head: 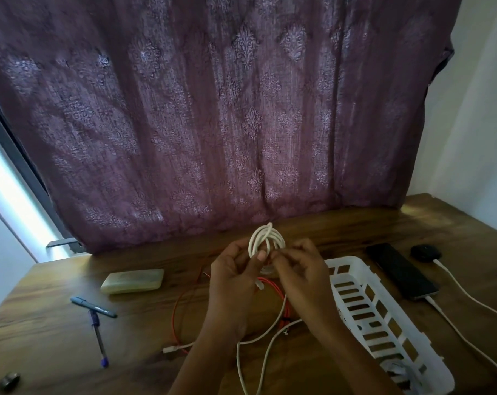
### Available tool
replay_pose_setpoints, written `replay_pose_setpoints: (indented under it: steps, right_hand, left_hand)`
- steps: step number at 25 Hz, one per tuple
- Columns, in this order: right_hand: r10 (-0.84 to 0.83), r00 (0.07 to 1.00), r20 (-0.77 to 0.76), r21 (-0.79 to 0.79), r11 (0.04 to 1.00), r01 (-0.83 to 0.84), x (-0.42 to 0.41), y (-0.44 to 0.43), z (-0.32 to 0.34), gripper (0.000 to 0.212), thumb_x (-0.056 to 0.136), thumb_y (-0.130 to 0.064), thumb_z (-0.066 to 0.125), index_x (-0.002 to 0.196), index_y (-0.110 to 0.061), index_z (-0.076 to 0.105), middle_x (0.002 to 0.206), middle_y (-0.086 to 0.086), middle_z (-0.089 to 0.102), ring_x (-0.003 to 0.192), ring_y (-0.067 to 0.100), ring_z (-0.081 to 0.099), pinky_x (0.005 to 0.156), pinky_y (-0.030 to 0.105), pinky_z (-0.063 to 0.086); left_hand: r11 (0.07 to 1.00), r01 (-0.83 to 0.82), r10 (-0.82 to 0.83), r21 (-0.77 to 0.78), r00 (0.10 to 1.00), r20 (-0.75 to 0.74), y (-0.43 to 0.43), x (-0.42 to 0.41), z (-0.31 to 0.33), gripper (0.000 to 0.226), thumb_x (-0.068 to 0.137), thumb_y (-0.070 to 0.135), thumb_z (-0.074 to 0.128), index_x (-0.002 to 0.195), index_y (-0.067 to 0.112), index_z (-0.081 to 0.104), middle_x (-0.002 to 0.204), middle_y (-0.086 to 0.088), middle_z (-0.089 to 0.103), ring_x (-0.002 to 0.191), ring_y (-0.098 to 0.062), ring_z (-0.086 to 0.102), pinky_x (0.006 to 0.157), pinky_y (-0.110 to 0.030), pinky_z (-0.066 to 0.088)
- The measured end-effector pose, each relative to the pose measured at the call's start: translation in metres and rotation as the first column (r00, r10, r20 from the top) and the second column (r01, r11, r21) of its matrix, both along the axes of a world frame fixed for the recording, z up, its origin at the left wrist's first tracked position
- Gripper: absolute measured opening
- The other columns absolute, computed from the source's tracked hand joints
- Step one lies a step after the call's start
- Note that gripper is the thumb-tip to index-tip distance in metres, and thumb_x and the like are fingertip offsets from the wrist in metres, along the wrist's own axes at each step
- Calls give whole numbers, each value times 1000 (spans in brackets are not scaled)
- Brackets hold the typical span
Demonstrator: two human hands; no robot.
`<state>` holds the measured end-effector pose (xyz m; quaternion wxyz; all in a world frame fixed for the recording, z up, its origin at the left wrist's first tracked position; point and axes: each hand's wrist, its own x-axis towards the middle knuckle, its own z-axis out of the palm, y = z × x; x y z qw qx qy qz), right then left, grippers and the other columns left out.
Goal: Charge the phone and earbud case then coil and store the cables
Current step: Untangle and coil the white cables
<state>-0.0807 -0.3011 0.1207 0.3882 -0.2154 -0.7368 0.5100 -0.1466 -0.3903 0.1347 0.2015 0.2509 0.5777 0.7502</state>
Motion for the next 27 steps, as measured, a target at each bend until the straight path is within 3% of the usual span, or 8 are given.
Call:
replay_pose_setpoints:
  steps: [2,4,7,12,15,20,23,27]
  right_hand:
    - [90,995,-46,-343,934,-101,2,-3,10,10,82,-18,66,76,-26,67,93,-3,65,85,6,62,67,16,46]
    - [145,986,-80,-462,871,-165,6,-3,16,6,80,-21,68,76,-24,71,84,-9,68,85,2,63,73,18,46]
    - [204,978,-34,-385,901,-201,9,-1,20,7,80,-23,68,79,-27,73,83,-10,67,86,0,64,77,21,50]
    - [224,971,81,-294,936,-191,7,1,15,9,82,-27,66,90,-30,70,105,-1,56,97,7,59,79,18,50]
    - [227,972,61,-343,919,-193,7,1,12,13,78,-26,70,90,-22,73,110,5,55,99,14,60,80,26,53]
    - [232,972,33,-430,881,-196,9,1,14,6,83,-24,63,82,-22,69,98,-4,60,94,12,58,79,29,48]
    - [305,951,-52,-587,761,-276,11,11,11,30,67,-42,65,81,-16,70,116,15,58,95,23,59,70,32,49]
    - [267,963,-23,-570,788,-232,11,19,13,35,49,-55,72,59,-23,65,120,17,56,105,26,60,93,47,48]
  left_hand:
    - [1000,-8,7,-13,998,-70,-2,1,1,23,83,4,58,105,6,64,97,-10,73,93,-24,69,78,-36,55]
    - [999,-30,27,-28,993,-116,-5,1,2,23,83,7,59,104,8,65,98,-9,72,94,-23,68,81,-40,54]
    - [999,-39,35,-35,993,-109,-7,0,2,24,80,16,60,102,9,67,96,-10,72,90,-26,69,78,-48,55]
    - [996,-45,36,-78,993,-112,-9,-1,3,17,85,8,58,98,12,68,95,-10,73,91,-26,69,81,-44,54]
    - [993,-29,20,-118,996,-83,-9,2,4,17,87,9,56,99,10,68,92,-12,73,89,-28,69,83,-48,54]
    - [945,-226,177,-235,961,-215,-2,-4,-2,13,91,16,55,94,14,68,87,-6,73,84,-25,69,80,-52,54]
    - [928,-266,209,-261,951,-226,-4,-8,-3,13,91,15,55,89,15,68,84,-5,72,82,-25,69,77,-53,54]
    - [919,-289,208,-270,934,-289,-3,-4,2,13,91,16,55,90,16,68,80,-2,71,77,-21,68,72,-45,57]
